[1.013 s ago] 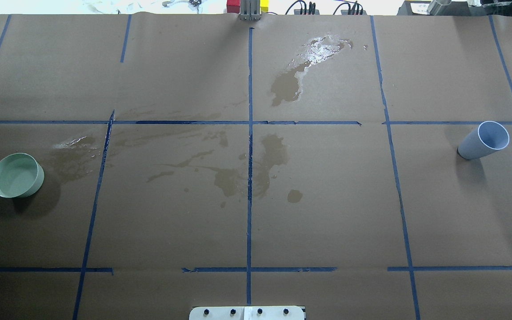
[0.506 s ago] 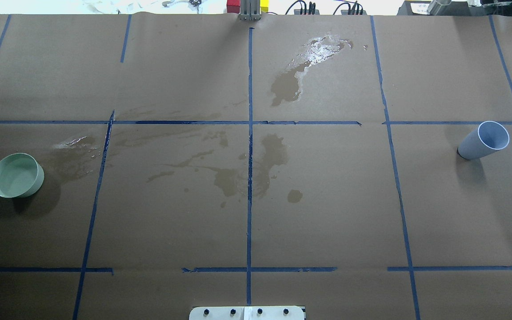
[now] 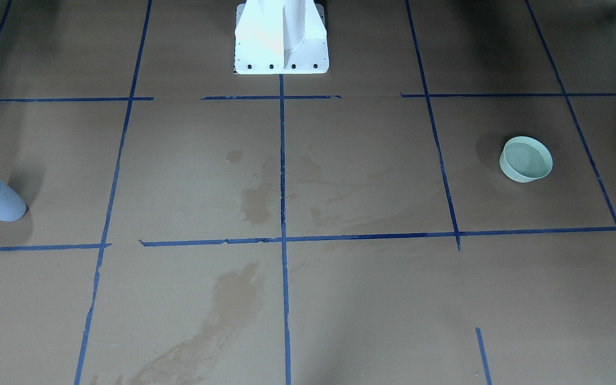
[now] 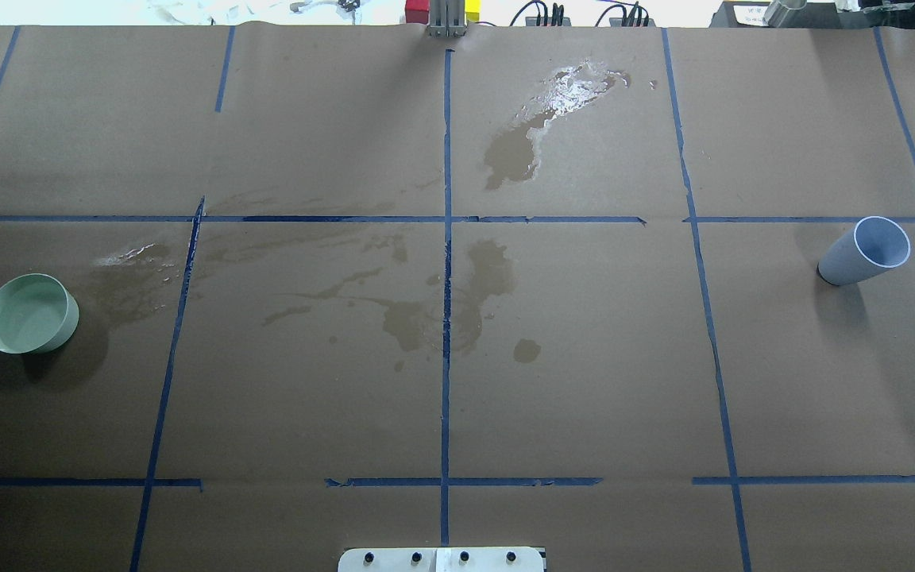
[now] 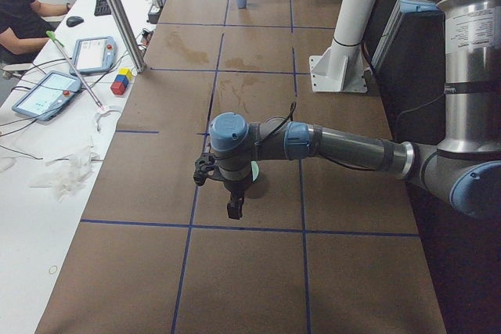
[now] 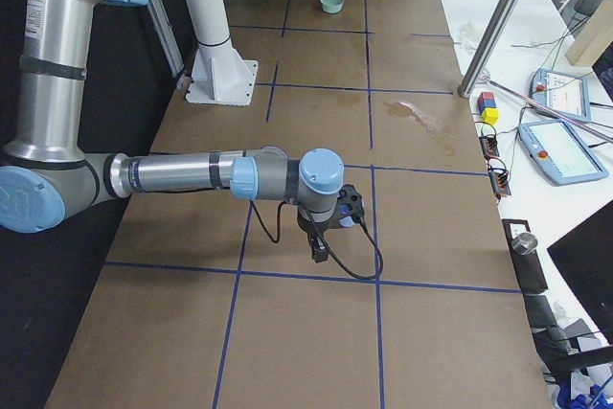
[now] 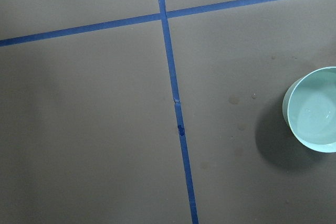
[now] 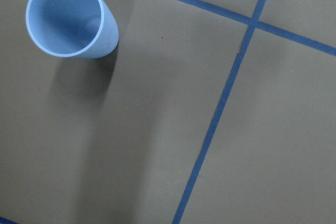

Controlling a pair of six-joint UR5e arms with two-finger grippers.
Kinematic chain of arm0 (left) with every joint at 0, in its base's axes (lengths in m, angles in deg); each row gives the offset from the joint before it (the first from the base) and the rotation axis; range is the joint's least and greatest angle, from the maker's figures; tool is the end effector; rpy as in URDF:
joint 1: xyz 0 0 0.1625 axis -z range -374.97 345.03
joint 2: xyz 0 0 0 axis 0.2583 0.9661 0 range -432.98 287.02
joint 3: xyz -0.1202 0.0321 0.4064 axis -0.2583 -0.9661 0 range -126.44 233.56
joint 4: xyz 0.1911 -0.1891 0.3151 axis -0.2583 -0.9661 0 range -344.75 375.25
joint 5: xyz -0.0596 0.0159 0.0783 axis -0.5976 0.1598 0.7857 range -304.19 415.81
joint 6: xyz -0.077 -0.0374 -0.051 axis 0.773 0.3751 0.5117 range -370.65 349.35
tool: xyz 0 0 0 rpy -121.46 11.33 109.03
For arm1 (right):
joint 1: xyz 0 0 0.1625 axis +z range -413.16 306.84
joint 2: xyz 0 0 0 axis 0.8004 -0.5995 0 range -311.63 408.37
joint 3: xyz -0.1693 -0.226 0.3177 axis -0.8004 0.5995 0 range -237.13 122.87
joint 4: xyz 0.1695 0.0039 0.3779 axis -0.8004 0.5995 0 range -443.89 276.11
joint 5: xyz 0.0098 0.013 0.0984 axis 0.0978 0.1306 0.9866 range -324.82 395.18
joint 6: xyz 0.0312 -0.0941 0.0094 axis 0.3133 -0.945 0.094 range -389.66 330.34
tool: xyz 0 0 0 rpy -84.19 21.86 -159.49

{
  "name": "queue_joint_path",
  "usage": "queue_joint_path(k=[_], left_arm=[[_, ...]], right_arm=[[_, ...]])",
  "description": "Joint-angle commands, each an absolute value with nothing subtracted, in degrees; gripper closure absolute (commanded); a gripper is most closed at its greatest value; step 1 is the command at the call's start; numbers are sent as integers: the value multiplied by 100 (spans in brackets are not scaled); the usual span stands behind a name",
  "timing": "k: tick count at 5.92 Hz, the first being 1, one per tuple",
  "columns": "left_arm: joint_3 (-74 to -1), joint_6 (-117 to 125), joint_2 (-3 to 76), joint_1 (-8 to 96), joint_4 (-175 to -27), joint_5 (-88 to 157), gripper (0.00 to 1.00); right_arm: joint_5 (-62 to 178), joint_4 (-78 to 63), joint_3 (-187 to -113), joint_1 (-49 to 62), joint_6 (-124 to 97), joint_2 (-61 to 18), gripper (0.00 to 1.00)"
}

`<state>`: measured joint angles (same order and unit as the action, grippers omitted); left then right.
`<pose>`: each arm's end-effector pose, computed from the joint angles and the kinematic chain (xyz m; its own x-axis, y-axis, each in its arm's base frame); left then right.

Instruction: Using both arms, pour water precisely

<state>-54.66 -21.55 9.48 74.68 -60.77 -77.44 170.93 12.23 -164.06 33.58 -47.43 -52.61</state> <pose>-0.0625 -0.4253 0.5894 0.7143 0.1544 -0.6826 -0.1439 0.9869 0.0727 0.0387 -0.4115 0.6089 0.6463 -0.3404 0.6829 0.2668 0.9393 0.2157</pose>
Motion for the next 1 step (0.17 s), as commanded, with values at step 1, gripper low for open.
queue_joint_path(k=[1], left_arm=[[-5533,-2164,842,7477,-6051,-7744,0]], right_arm=[[17097,1217,-16452,3411,-4759,-5305,0]])
